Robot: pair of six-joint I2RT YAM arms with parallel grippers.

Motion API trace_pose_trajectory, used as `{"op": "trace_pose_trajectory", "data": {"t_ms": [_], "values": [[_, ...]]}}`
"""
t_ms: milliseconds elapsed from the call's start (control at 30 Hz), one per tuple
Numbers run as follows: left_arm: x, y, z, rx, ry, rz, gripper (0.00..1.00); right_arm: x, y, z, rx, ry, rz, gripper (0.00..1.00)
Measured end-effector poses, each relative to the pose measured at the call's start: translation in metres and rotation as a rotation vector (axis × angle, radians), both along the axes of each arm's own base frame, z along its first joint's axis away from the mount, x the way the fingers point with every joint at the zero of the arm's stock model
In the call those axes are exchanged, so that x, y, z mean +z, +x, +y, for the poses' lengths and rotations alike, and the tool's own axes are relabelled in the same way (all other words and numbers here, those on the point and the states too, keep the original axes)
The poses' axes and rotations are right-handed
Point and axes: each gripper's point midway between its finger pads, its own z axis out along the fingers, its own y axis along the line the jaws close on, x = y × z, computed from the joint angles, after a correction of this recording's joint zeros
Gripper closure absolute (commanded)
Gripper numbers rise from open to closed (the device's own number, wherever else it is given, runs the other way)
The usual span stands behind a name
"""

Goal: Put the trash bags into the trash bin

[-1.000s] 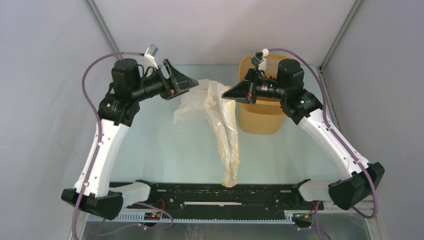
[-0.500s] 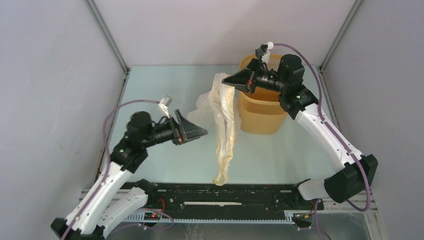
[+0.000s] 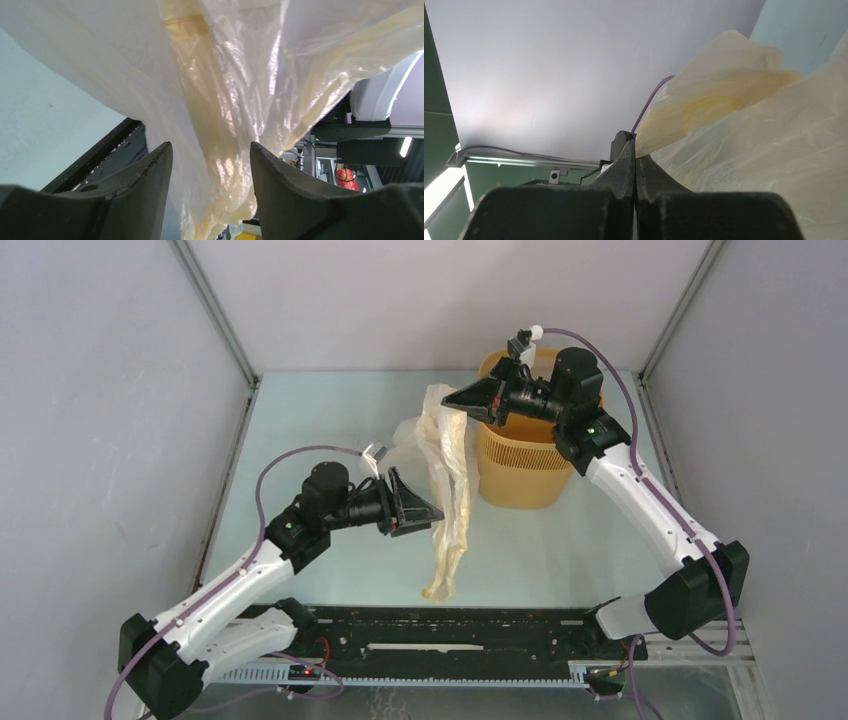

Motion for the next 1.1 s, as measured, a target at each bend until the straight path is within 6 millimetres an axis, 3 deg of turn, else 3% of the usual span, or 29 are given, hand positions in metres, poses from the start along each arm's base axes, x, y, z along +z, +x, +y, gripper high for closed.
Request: {"op": "trace_pose_trajectory", "data": {"t_ms": [167,400,533,733,933,1100], "values": [[0.012,-0.001,0.002,0.01,-0.026,-0.024,0.19,-0.003,-0.002,-0.002,-0.004,-0.018,0.008,1.0],[0.057,-0.011,0.004,0.024,-0.047,-0.102,0.1,0.003,-0.006,-0.005,-0.015,-0.015,-0.014,1.0],[0.066,-0.012,0.001,0.025,-0.024,-0.115,0.23,0.006,-0.006,-0.004,-0.023,-0.009,-0.023,1.0],[0.029,0.002,-0.007,0.035,0.097,-0.036,0.26,0.01,-0.009,-0.003,-0.027,-0.002,-0.036,1.0],[0.014,0.007,-0.008,0.053,0.136,0.01,0.67,0.018,-0.017,-0.003,-0.032,0.006,-0.059,1.0],[0.015,0.013,0.001,0.102,0.148,0.0,0.84,0.014,-0.019,-0.003,-0.035,-0.02,-0.074,1.0]]}}
